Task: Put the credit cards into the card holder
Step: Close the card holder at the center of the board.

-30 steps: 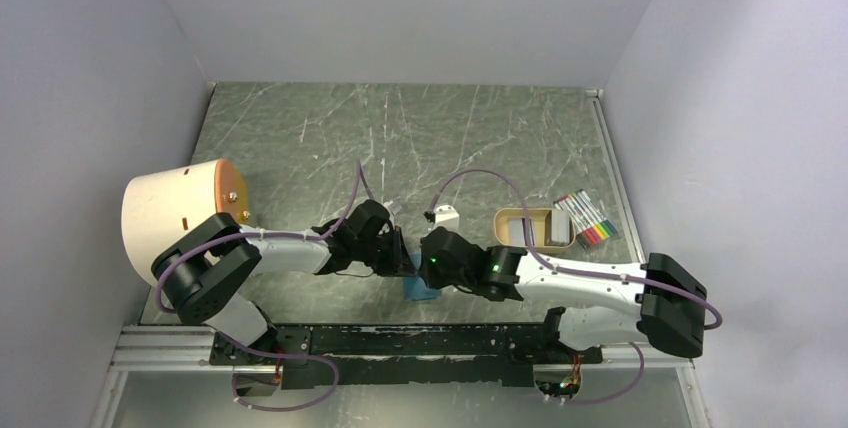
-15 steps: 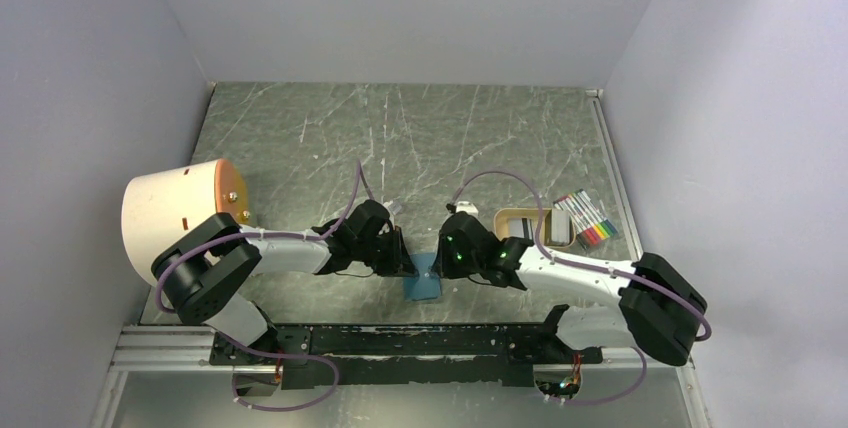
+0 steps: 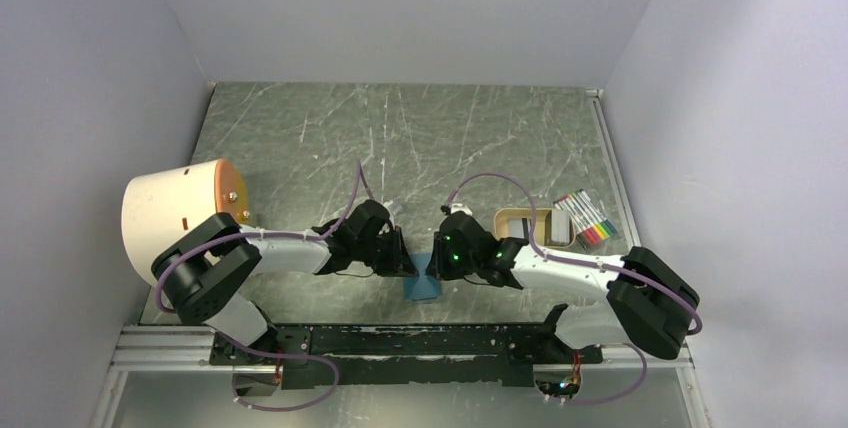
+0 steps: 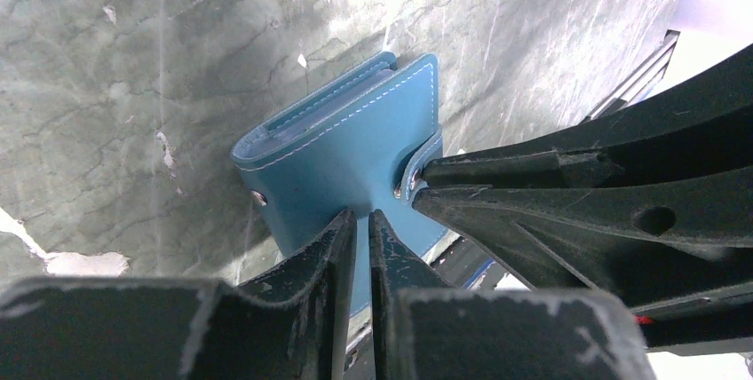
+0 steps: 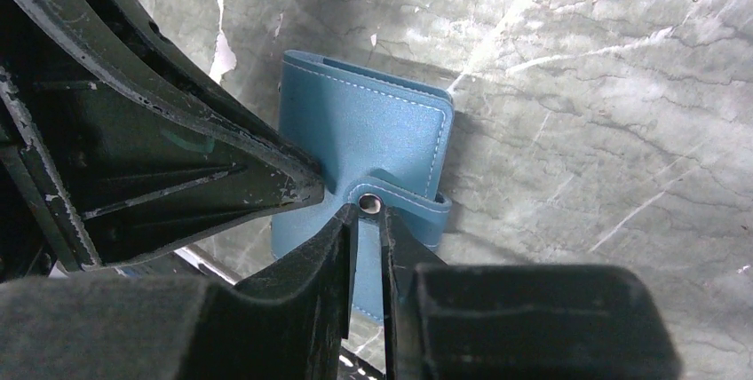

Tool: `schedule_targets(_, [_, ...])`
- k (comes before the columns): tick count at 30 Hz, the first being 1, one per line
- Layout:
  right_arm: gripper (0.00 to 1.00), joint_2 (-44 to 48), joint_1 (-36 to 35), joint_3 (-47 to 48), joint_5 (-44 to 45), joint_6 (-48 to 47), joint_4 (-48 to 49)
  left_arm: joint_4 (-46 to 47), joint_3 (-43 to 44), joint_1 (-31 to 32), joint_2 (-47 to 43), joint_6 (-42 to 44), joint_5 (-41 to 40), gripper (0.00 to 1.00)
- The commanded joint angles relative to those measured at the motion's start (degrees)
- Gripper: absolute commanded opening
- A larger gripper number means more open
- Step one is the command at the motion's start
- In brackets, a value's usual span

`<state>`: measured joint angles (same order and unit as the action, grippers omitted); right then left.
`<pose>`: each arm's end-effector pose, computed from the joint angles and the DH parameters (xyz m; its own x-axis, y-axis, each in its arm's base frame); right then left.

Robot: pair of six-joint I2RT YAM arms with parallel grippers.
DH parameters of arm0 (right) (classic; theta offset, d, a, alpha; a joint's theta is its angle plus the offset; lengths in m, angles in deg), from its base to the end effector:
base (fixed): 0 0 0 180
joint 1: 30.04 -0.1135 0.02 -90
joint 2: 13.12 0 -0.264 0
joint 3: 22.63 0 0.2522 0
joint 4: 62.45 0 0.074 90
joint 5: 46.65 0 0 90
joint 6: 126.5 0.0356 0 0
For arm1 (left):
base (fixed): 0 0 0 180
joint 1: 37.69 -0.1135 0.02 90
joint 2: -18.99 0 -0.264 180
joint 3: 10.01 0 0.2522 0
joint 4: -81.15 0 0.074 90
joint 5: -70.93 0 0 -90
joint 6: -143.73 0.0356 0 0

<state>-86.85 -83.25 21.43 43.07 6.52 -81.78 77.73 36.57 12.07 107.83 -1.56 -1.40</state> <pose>0.1418 0.1900 0.1594 -0.8781 -0.0351 -0.4771 -0.2785 0.8483 0.4503 0.1705 -0.2182 0.1306 -0.9737 -0.0619 -0.2193 0.1122 0.7073 -0.6980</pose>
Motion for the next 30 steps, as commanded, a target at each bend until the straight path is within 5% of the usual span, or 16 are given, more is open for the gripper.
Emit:
schedule_targets(1, [0.18,-0.8,0.8,-0.9,-1.4,-0.8,1.0,-3.0,-0.7,0.7,1.6,1.5,-0.8,0.18])
schedule_targets(15, [0.23,3.6,2.4,2.0,0.0,-0.6,-5.3,-3.1,-0.9,0.8,1.4,1.2,-1.1,0.19])
schedule_targets(30, [0.24,-2.4,2.9,1.3,-4.0,-3.2,0.0,-3.2,-0.8,0.9,1.4,1.1,-1.1,0.18])
